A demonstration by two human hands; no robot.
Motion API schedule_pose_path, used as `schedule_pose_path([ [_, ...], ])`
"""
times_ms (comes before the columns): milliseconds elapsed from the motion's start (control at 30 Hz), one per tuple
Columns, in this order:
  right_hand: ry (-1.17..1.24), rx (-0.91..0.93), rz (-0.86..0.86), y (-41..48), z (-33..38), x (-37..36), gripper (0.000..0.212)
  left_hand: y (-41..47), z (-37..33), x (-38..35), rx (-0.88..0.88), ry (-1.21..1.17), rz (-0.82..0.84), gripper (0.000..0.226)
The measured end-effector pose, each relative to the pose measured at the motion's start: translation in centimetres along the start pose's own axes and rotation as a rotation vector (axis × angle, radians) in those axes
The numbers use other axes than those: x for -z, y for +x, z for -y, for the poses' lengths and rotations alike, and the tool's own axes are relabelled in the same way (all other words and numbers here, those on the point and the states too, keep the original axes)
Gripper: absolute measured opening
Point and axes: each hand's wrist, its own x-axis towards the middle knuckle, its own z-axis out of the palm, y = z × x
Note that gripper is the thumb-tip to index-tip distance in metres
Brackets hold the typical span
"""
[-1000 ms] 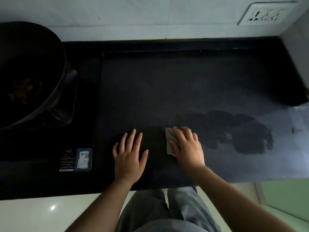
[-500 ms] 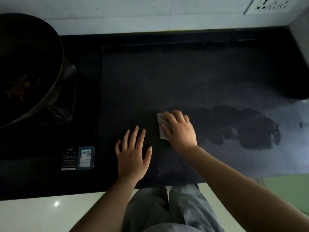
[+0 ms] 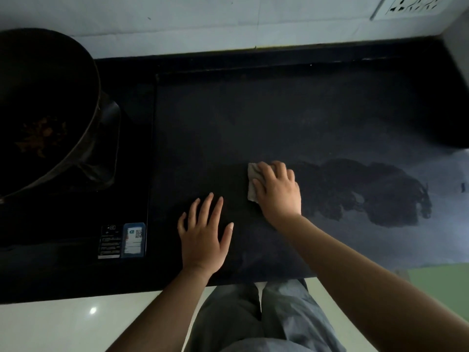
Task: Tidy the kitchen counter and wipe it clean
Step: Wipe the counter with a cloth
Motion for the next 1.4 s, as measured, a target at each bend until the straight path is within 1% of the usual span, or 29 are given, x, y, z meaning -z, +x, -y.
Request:
schedule_pose_path([
  [67,0.006,0.106,0.017,-2.4,-0.4,-0.1,0.04,-0.1,-0.1,0.1,-0.006,-0.008,-0.006,0.056],
  [133,-0.004,0.161,0.04,-5.1,-1.7,0.3,0.042,-0.2,-0.2,0.4,-0.021,-0.02,-0.005,0.056],
  [200,-0.002,0.149,0.06,-7.1,-3.4,0.9,0.044,-0.3,-0.2,0.7,-0.052,-0.019,0.013,0.055],
  [300,-0.005,0.112,0.003,-7.2,-5.3,1.7,0.043,-0.3,0.2,1.2,-0.096,0.0,0.05,0.054],
  [333,-0.006,0.085,-0.019,-6.4,-5.6,1.9,0.041,-0.3,0.3,1.3,-0.106,0.007,0.059,0.054],
  [400,0.01,-0.025,-0.059,-3.9,-5.4,1.9,0.039,-0.3,0.4,1.6,-0.12,0.026,0.077,0.054],
  [467,0.022,-0.167,-0.086,-1.1,-4.2,1.6,0.038,-0.3,0.3,1.9,-0.124,0.05,0.101,0.056],
  [533,0.01,-0.244,-0.086,0.9,-2.4,1.3,0.038,-0.2,0.0,2.1,-0.122,0.075,0.126,0.059],
  [600,-0.003,-0.189,-0.04,1.0,-0.8,1.0,0.039,-0.1,-0.3,2.2,-0.112,0.076,0.154,0.06],
  [667,-0.009,-0.051,0.014,-0.7,-0.2,0.5,0.04,-0.1,-0.4,2.3,-0.106,0.064,0.156,0.061],
  [733,0.005,0.079,0.02,-3.3,-0.9,0.5,0.041,-0.2,-0.5,2.4,-0.1,0.057,0.156,0.06],
  [767,0.014,0.111,0.013,-4.2,-1.8,0.6,0.041,-0.1,-0.6,2.4,-0.093,0.058,0.159,0.06],
  [833,0.018,0.11,-0.006,-5.0,-4.2,1.4,0.041,0.0,-0.8,2.4,-0.081,0.062,0.169,0.06],
  [933,-0.003,-0.004,-0.075,-3.2,-8.8,3.2,0.04,0.2,-1.6,2.3,-0.045,0.084,0.177,0.061],
  [1000,0.012,-0.155,-0.108,-0.2,-11.2,4.7,0.039,0.5,-2.8,2.5,-0.004,0.092,0.173,0.062],
  [1067,0.018,-0.304,-0.099,3.1,-11.8,5.6,0.038,1.2,-4.4,2.5,0.031,0.087,0.178,0.062],
  [1100,0.006,-0.331,-0.082,4.3,-11.4,5.8,0.038,1.6,-5.3,2.5,0.029,0.093,0.183,0.062],
  [1133,-0.009,-0.313,-0.066,5.1,-10.9,5.8,0.038,2.1,-6.4,2.4,0.016,0.098,0.184,0.062],
  [1167,-0.015,-0.251,-0.048,5.4,-10.4,5.7,0.038,2.6,-7.5,2.3,0.001,0.094,0.18,0.062],
  [1233,-0.001,-0.058,0.021,4.4,-10.2,5.5,0.04,3.6,-9.8,2.2,-0.025,0.063,0.161,0.061],
  [1300,0.029,0.098,0.075,1.8,-11.9,5.6,0.042,4.6,-12.1,2.1,-0.042,0.035,0.144,0.061],
  [1333,0.044,0.132,0.074,0.3,-13.3,6.0,0.042,5.1,-13.2,2.0,-0.04,0.036,0.149,0.061],
  [1400,0.054,0.127,0.044,-2.1,-17.0,7.3,0.044,5.9,-15.3,1.6,-0.025,0.042,0.17,0.063],
])
